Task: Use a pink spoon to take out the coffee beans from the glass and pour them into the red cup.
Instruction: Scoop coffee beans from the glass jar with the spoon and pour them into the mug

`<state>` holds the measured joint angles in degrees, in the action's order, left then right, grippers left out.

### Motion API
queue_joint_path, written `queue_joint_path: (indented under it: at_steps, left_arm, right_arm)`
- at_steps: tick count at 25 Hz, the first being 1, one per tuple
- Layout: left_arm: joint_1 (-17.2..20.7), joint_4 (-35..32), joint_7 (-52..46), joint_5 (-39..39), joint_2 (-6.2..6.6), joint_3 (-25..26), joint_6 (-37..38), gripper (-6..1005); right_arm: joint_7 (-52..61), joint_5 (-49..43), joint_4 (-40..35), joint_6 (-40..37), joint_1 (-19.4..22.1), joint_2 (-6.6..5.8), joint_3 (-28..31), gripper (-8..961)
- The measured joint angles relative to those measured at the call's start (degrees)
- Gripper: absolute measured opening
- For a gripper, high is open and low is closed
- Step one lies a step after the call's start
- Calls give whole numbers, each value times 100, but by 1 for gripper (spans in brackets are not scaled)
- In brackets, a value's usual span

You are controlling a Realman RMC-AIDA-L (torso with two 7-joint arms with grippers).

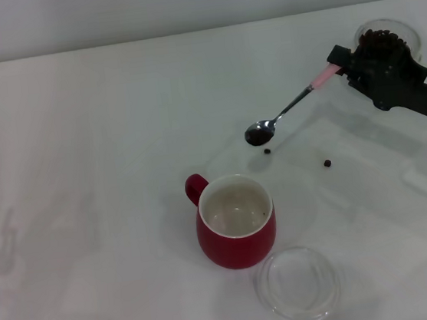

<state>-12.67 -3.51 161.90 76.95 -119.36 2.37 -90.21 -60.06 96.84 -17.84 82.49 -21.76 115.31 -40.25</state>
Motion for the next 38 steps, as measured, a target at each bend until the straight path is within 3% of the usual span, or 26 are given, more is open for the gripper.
queue_joint_path:
  at_steps: [15,38]
  left_arm:
    - [-72,0,0,-57,19,-9,149,397]
    - [-95,-52,0,-135,18,-9,153,397]
  right_arm:
    - [-449,3,579,274,-279,41,-217,177]
    - [-1989,-30,537,442,-434,18,-281,187]
